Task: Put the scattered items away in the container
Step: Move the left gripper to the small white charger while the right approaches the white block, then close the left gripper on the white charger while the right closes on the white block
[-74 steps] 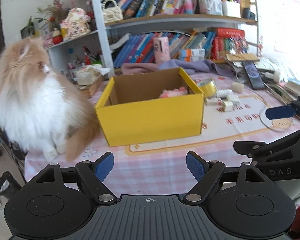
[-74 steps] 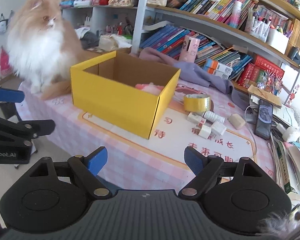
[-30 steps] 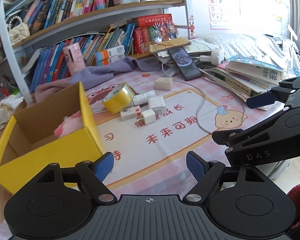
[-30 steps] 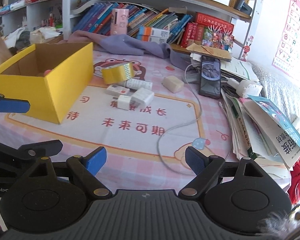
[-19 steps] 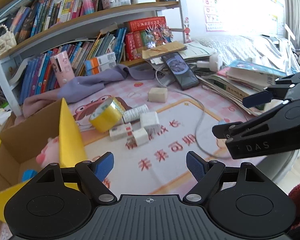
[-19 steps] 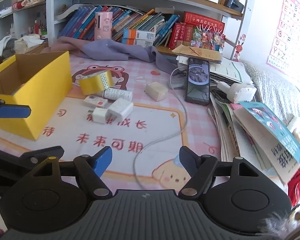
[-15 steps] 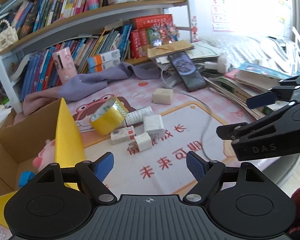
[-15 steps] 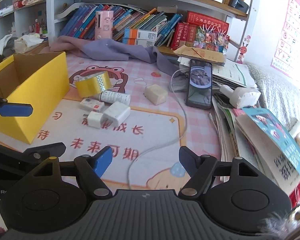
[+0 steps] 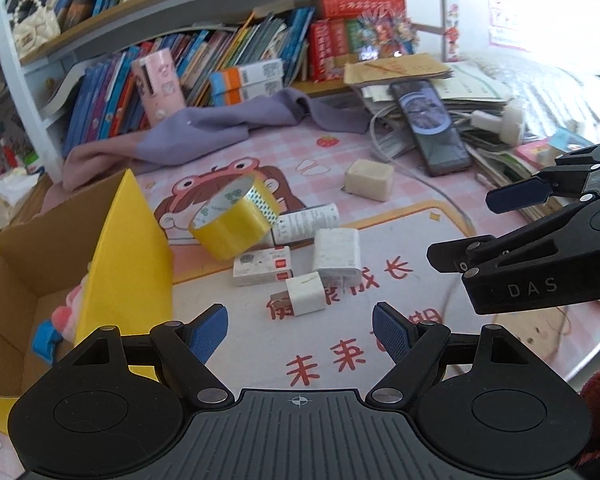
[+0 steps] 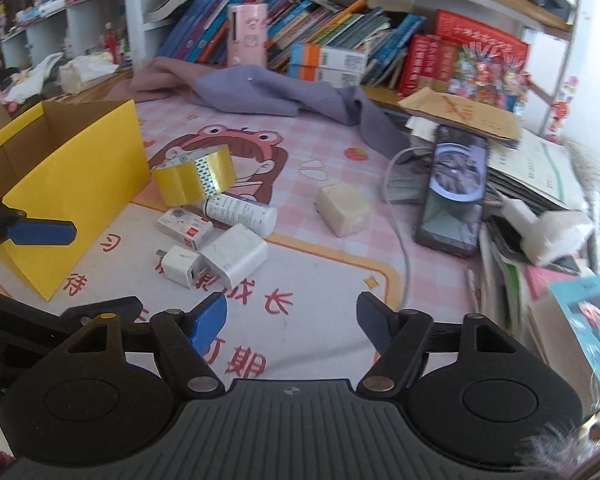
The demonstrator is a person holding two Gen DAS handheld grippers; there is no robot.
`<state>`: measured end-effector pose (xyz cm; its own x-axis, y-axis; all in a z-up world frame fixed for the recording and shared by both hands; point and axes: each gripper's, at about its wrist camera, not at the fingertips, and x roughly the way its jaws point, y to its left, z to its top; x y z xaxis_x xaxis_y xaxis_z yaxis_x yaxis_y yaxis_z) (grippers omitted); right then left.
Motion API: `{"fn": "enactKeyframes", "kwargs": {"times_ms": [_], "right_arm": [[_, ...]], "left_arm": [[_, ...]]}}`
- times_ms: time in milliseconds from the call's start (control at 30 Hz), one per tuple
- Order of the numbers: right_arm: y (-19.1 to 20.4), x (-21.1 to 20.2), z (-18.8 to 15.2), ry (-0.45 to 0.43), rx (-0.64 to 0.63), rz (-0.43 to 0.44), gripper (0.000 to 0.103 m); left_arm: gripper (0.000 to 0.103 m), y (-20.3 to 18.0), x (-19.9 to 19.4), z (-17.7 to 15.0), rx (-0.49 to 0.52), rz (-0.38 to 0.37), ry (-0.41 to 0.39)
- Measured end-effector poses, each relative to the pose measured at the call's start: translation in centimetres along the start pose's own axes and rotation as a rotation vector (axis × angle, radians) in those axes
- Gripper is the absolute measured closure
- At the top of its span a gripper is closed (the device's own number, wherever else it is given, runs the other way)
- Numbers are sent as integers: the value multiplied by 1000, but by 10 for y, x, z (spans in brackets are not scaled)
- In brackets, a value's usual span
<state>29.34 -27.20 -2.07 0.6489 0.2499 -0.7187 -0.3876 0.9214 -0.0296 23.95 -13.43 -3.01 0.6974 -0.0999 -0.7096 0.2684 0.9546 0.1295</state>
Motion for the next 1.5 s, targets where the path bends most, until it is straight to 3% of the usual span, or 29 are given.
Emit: {"fn": "enactKeyframes", "kwargs": {"times_ms": [300,533,700,1167,1500], "right_arm": [[-14,31,16,27,-43,121,51],[-12,52,26,49,-81,218,53],[-14,67,34,71,-73,259,53],[-11,110,52,198,-80,367,39],[-3,127,55,234,-123,369,37]], "left_arm": [[26,0,21,10,-82,68,55],[39,0,45,16,-111,92,105],[42,-1,60,20,-118,101,127],[57,3,88,26,-75,89,157],[57,11,100,21,-77,98,191]]}}
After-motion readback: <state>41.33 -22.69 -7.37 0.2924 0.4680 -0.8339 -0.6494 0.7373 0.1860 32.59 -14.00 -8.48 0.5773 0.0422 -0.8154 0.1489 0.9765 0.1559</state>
